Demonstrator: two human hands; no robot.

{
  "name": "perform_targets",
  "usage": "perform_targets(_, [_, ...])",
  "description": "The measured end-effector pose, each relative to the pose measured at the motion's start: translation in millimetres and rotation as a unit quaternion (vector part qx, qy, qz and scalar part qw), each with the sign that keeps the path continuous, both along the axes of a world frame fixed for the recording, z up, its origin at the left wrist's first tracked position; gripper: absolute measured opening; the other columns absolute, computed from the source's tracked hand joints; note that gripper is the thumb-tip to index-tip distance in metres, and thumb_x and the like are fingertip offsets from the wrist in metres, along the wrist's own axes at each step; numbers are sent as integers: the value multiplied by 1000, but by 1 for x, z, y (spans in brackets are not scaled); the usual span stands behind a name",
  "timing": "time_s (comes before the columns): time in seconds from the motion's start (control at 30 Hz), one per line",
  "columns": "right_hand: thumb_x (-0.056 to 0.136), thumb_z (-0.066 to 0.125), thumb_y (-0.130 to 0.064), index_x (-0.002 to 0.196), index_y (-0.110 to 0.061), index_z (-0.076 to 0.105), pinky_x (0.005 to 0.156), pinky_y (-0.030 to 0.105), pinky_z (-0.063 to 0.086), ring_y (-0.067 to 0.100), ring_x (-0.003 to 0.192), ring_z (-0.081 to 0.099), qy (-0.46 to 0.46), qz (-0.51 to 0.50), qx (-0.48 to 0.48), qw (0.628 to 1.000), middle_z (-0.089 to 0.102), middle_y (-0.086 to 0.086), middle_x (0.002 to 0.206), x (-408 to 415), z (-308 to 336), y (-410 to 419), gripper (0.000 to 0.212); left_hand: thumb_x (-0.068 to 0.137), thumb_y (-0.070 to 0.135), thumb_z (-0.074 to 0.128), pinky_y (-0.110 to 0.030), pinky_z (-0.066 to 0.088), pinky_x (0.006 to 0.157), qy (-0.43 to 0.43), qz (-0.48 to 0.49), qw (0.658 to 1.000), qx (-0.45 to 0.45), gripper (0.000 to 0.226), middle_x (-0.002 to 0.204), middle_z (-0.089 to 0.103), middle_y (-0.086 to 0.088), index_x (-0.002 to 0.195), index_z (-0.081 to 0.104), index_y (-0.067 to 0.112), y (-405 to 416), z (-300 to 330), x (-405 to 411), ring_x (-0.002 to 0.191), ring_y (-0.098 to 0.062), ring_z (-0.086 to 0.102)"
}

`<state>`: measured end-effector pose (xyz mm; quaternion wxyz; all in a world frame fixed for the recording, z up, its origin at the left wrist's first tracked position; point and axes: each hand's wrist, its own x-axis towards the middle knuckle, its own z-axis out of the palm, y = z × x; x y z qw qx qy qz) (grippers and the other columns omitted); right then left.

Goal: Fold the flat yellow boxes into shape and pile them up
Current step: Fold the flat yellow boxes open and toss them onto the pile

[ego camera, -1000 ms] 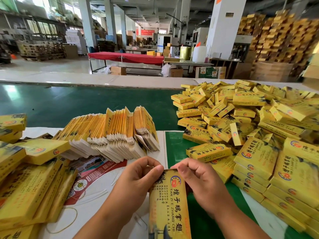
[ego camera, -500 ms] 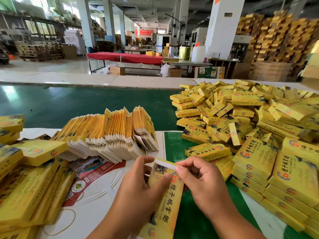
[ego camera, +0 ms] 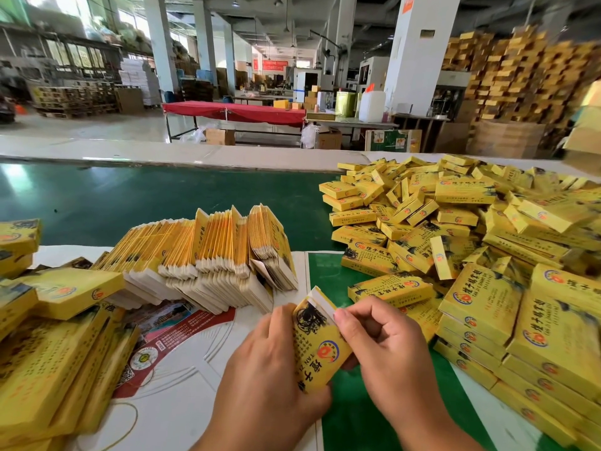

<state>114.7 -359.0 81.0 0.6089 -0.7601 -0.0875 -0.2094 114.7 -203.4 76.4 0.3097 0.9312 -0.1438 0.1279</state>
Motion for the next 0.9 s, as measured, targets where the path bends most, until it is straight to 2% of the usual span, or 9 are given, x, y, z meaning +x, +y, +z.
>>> perform_targets(0.23, [77, 62, -45, 75, -26, 70, 43, 28, 52, 18, 50, 61, 13, -2, -1, 1000, 66, 7, 61, -2, 3, -1, 21, 55, 66, 55, -12, 38, 73, -25, 3, 1000, 13, 76, 99, 43, 26, 121, 23, 48, -1, -4, 1, 91, 1, 47])
perform_targets(0.37, [81, 67, -35, 74, -26, 72, 42, 26, 50, 13, 49, 62, 0, -15, -17, 1000, 68, 2, 60, -3, 4, -3, 13, 55, 67, 54, -12, 34, 70, -26, 7, 999, 24, 79, 101, 42, 26, 123, 19, 48, -1, -4, 2, 90, 1, 45])
perform_targets(0.47, [88, 70, -27, 75, -26, 73, 41, 29, 49, 12, 49, 60, -45, -25, -81, 995, 67, -5, 59, -1, 4, -5, 13, 55, 68, 53, -8, 31, 67, -21, 10, 999, 33, 78, 102, 41, 25, 122, 18, 47, -2, -5, 2, 90, 2, 43])
perform_targets(0.53, [92, 68, -29, 76, -23, 74, 40, 19, 40, 6, 46, 55, -89, -22, -137, 986, 62, -14, 56, 0, 6, -7, 18, 55, 67, 53, -8, 31, 66, -23, 15, 999, 34, 78, 102, 41, 25, 121, 17, 46, -2, -7, 3, 90, 2, 43])
perform_targets(0.6, [93, 62, -27, 86, -19, 77, 48, 13, 43, 0, 57, 60, -133, -18, -198, 971, 66, -19, 67, 0, 8, -7, 18, 57, 67, 54, -11, 33, 67, -28, 17, 999, 33, 78, 101, 41, 24, 122, 17, 44, 0, -7, 4, 89, 1, 45])
perform_targets(0.67, [91, 60, -25, 95, -14, 78, 60, 19, 55, -1, 75, 68, -174, -33, -247, 953, 75, -10, 87, 1, 8, -5, 22, 58, 65, 56, -12, 35, 63, -27, 18, 999, 27, 75, 98, 41, 23, 119, 20, 43, 1, -7, 5, 86, -1, 48])
perform_targets(0.77, [88, 63, -26, 95, -11, 78, 63, 22, 57, 4, 76, 69, -220, -55, -299, 927, 76, -3, 91, 1, 7, -1, 22, 60, 65, 54, -7, 34, 59, -25, 18, 999, 19, 70, 96, 38, 25, 116, 19, 44, 3, -7, 5, 82, 0, 46])
perform_targets(0.83, [86, 66, -33, 98, -14, 76, 59, 23, 56, 4, 72, 67, -196, -56, -294, 934, 74, -6, 88, 0, 6, 2, 24, 62, 65, 52, -7, 34, 61, -32, 16, 999, 22, 72, 99, 38, 25, 121, 18, 43, 2, -6, 5, 84, 1, 47])
perform_targets(0.9, [85, 65, -41, 111, -22, 73, 63, 23, 55, 3, 75, 65, -127, -49, -245, 960, 71, -12, 89, -2, 6, 4, 33, 61, 66, 50, -7, 34, 67, -35, 11, 999, 33, 79, 107, 40, 25, 129, 17, 41, -1, -7, 4, 93, 2, 49])
